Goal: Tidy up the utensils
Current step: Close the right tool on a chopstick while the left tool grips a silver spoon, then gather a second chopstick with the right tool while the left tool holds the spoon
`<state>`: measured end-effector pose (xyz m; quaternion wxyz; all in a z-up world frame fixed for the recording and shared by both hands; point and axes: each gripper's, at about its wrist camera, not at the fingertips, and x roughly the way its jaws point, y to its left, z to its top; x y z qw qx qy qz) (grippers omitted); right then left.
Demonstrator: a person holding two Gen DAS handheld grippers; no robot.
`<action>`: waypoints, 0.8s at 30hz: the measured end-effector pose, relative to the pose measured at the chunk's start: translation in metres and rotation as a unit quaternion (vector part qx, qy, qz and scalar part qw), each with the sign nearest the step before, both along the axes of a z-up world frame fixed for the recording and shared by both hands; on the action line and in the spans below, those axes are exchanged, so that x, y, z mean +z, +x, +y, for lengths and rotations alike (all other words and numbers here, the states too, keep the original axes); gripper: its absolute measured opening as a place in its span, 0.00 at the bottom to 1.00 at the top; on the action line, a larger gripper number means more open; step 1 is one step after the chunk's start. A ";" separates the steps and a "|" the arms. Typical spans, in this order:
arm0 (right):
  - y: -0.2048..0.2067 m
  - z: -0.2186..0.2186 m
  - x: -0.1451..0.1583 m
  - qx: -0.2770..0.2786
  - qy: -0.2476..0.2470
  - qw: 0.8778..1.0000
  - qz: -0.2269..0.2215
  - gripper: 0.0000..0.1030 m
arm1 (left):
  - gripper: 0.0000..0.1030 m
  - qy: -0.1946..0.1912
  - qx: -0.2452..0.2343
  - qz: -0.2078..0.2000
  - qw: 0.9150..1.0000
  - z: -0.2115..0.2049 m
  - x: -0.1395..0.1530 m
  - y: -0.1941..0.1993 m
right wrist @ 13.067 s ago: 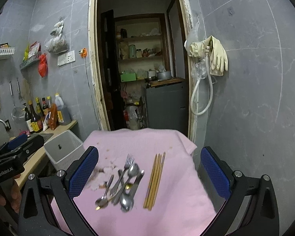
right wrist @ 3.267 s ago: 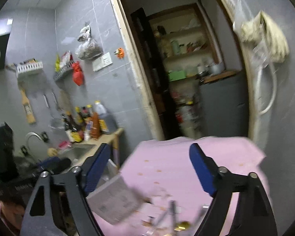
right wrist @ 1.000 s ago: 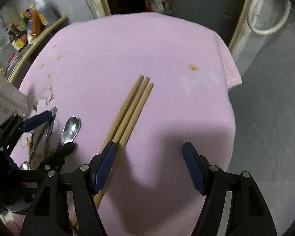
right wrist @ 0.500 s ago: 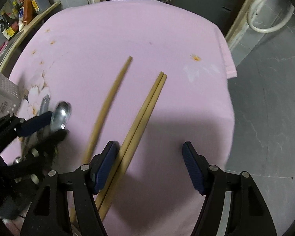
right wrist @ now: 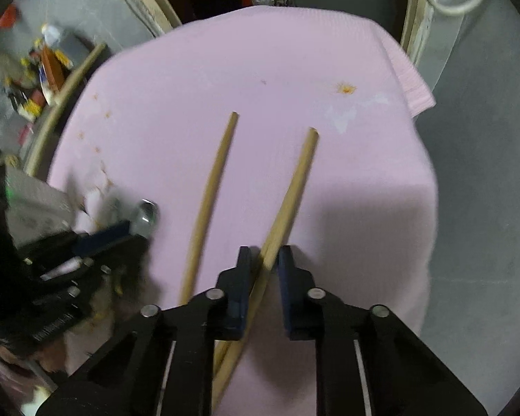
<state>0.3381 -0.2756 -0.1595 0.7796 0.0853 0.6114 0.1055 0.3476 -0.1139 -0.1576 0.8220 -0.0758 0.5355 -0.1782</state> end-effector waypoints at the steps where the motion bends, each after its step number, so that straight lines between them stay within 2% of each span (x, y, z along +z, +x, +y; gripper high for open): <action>1: -0.001 0.001 0.000 -0.006 0.012 1.000 0.001 0.10 | 0.14 0.002 0.001 -0.002 1.000 0.000 0.000 0.000; 3: -0.001 0.000 -0.001 -0.011 0.025 1.000 0.002 0.09 | 0.08 -0.007 0.008 0.001 1.000 0.003 -0.001 0.000; 7: -0.001 -0.007 -0.009 -0.033 0.076 0.996 0.014 0.08 | 0.06 -0.021 0.020 0.008 1.000 0.004 -0.001 0.002; 15: -0.003 -0.010 -0.009 -0.036 0.104 0.994 0.002 0.07 | 0.04 -0.035 0.018 0.013 0.999 0.010 0.001 0.000; 19: -0.004 -0.022 -0.005 -0.045 0.128 0.991 -0.018 0.06 | 0.03 -0.042 0.014 0.005 0.999 0.015 0.005 -0.008; 24: -0.018 -0.031 0.009 -0.056 0.148 0.985 -0.067 0.06 | 0.03 -0.047 -0.001 -0.029 0.998 0.017 0.018 -0.024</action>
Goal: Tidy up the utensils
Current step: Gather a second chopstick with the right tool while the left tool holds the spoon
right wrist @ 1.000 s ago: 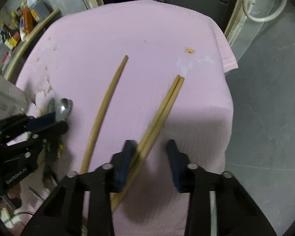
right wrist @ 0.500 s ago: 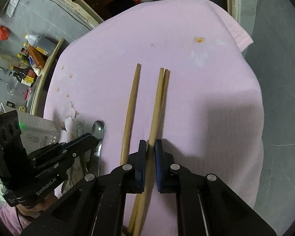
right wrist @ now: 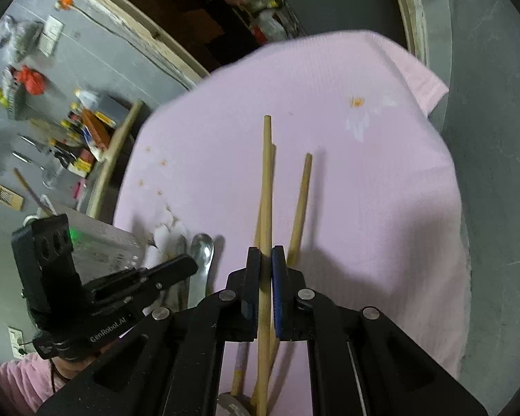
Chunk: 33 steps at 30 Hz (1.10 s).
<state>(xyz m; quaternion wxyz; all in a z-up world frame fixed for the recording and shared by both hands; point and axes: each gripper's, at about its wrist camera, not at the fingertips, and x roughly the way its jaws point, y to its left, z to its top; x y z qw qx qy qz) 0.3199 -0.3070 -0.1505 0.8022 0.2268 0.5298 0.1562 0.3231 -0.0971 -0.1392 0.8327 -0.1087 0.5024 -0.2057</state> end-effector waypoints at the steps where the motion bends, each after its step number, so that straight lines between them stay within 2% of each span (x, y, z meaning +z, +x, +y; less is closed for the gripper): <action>1: -0.002 -0.001 0.003 -0.004 0.001 1.000 -0.010 0.06 | 0.03 0.003 -0.003 -0.008 1.000 0.000 0.003 -0.004; 5: -0.014 -0.004 0.019 -0.013 -0.003 0.998 -0.053 0.06 | 0.03 0.008 -0.014 -0.044 0.999 0.003 0.020 -0.019; 8: -0.016 -0.005 0.024 -0.010 -0.008 0.998 -0.066 0.06 | 0.02 0.016 -0.027 -0.047 0.998 0.000 0.022 -0.022; 10: -0.014 -0.004 0.020 -0.010 -0.010 0.998 -0.055 0.06 | 0.02 0.024 -0.034 -0.034 0.999 -0.002 0.017 -0.017; 13: -0.011 -0.006 0.013 -0.016 -0.007 0.999 -0.045 0.06 | 0.02 0.021 -0.045 0.023 0.998 -0.007 0.002 0.001; 16: -0.007 -0.007 0.002 -0.023 -0.002 0.999 -0.028 0.06 | 0.03 0.004 -0.053 0.079 0.995 -0.009 -0.014 0.011; 18: -0.006 -0.007 -0.005 -0.026 0.006 0.999 -0.019 0.06 | 0.03 -0.012 -0.055 0.101 0.993 -0.006 -0.019 0.016; 22: -0.005 -0.005 -0.015 -0.027 0.012 1.000 -0.004 0.06 | 0.04 -0.001 -0.078 0.111 0.991 -0.010 -0.018 0.018; 24: -0.006 -0.003 -0.018 -0.023 0.011 1.000 -0.001 0.06 | 0.07 -0.001 -0.097 0.127 0.987 -0.014 -0.021 0.019; 33: -0.005 -0.003 -0.023 -0.015 0.011 1.000 0.006 0.06 | 0.13 -0.011 -0.128 0.142 0.982 -0.021 -0.024 0.018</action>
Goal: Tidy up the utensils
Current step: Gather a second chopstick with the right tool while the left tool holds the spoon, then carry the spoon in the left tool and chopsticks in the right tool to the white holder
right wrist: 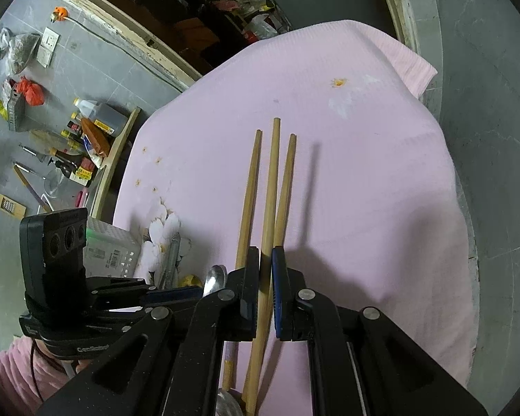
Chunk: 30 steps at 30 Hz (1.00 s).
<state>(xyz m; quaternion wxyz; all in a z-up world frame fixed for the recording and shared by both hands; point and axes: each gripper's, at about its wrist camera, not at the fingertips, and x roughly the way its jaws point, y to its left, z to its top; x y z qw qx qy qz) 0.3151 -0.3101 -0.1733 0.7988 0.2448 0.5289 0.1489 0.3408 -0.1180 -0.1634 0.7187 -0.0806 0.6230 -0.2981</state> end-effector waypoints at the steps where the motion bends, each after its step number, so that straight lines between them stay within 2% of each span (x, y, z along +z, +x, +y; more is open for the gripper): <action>1: 0.000 0.000 0.000 0.000 0.000 1.000 0.000 0.06 | 0.13 0.002 -0.005 0.001 1.000 -0.002 0.001 -0.001; 10: -0.002 -0.002 -0.002 0.001 0.002 1.000 0.002 0.06 | 0.14 0.078 -0.041 -0.020 0.996 -0.019 0.008 -0.021; 13: 0.000 -0.003 -0.003 0.004 0.000 1.000 0.002 0.06 | 0.15 0.120 -0.055 -0.037 0.991 -0.034 0.010 -0.024; 19: -0.001 -0.001 -0.003 0.004 0.000 1.000 0.003 0.06 | 0.15 0.168 -0.061 -0.068 0.982 -0.062 0.012 -0.030; 21: -0.002 -0.001 -0.002 0.004 -0.001 1.000 0.003 0.06 | 0.13 0.161 -0.048 -0.073 0.983 -0.066 0.012 -0.033; 23: -0.004 -0.001 -0.002 0.005 -0.001 1.000 0.001 0.06 | 0.12 0.136 -0.031 -0.068 0.988 -0.064 0.012 -0.036; 24: -0.004 -0.002 -0.001 0.005 -0.001 1.000 0.000 0.06 | 0.06 0.126 -0.024 -0.068 0.989 -0.057 0.012 -0.037; 25: -0.005 -0.001 0.000 0.006 0.000 1.000 -0.002 0.06 | 0.02 0.100 -0.014 -0.074 0.992 -0.050 0.017 -0.040; 30: -0.014 -0.002 0.006 0.006 0.007 1.000 -0.022 0.06 | 0.02 0.075 -0.005 -0.078 0.994 -0.036 0.020 -0.051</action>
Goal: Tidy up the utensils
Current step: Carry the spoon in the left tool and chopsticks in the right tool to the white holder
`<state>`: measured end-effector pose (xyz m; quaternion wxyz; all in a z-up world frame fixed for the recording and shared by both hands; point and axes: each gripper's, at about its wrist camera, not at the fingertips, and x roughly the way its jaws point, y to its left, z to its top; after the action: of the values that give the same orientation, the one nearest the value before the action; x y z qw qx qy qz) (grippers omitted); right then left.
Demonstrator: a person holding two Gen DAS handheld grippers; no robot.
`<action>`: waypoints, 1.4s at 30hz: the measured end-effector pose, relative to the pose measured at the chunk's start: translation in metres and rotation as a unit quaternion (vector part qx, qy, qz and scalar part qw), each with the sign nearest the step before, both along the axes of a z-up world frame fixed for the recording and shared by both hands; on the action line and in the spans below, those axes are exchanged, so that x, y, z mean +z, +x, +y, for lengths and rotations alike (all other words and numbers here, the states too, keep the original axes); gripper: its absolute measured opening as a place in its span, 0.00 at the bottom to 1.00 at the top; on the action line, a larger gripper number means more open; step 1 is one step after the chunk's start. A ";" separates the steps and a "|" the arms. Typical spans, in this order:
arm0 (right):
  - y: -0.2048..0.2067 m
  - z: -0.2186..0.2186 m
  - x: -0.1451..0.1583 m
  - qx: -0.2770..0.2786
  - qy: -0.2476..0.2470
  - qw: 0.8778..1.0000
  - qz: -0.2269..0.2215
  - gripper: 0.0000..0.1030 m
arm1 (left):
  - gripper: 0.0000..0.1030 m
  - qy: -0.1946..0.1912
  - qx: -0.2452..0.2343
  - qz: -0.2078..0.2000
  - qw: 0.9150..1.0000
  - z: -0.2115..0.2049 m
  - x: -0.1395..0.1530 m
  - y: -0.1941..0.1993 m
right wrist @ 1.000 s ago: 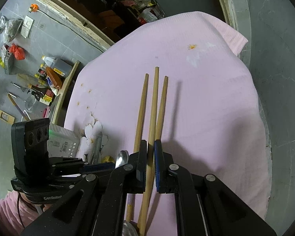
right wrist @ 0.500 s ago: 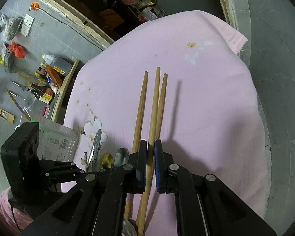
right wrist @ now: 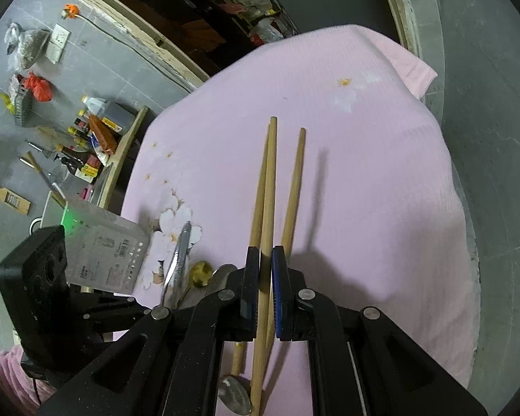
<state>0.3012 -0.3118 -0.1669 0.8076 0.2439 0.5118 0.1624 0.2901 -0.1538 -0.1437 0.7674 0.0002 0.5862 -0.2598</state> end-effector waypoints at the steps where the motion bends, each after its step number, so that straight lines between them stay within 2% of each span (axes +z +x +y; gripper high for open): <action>1: -0.002 0.000 0.003 -0.001 0.002 1.000 -0.006 0.06 | 0.02 -0.001 0.000 0.004 1.000 0.005 -0.002 -0.003; 5: -0.011 -0.002 0.016 -0.001 -0.002 1.000 -0.030 0.06 | 0.02 -0.034 0.026 0.008 0.999 0.027 -0.002 -0.012; 8: -0.023 -0.002 0.034 -0.002 -0.012 0.998 -0.062 0.06 | 0.02 -0.047 0.039 -0.015 0.998 0.042 0.008 -0.019; 12: -0.042 0.001 0.067 -0.009 -0.030 0.991 -0.127 0.06 | 0.02 -0.073 0.058 -0.078 0.993 0.056 0.045 -0.028; 17: -0.061 0.010 0.118 -0.025 -0.032 0.973 -0.227 0.06 | 0.02 -0.075 0.078 -0.142 0.984 0.073 0.092 -0.026; 22: -0.066 0.030 0.164 -0.028 -0.017 0.951 -0.307 0.06 | 0.02 -0.076 0.104 -0.209 0.969 0.095 0.136 -0.022; 26: -0.060 0.058 0.200 -0.022 0.003 0.928 -0.371 0.06 | 0.02 -0.079 0.127 -0.252 0.956 0.125 0.168 -0.023; 29: -0.056 0.082 0.221 -0.015 0.018 0.913 -0.407 0.06 | 0.02 -0.075 0.150 -0.282 0.945 0.151 0.192 -0.026; 33: -0.050 0.116 0.239 -0.007 0.044 0.895 -0.443 0.06 | 0.02 -0.067 0.179 -0.315 0.930 0.180 0.208 -0.031; 37: -0.039 0.148 0.241 -0.002 0.072 0.887 -0.457 0.06 | 0.02 -0.079 0.206 -0.335 0.916 0.210 0.210 -0.033; 42: -0.023 0.182 0.218 0.006 0.087 0.890 -0.447 0.06 | 0.02 -0.106 0.230 -0.348 0.903 0.228 0.192 -0.029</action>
<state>0.2777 -0.1301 0.0515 0.9255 0.2122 0.0816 0.3030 0.2609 0.0742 0.0481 0.9564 -0.1257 0.2344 -0.1203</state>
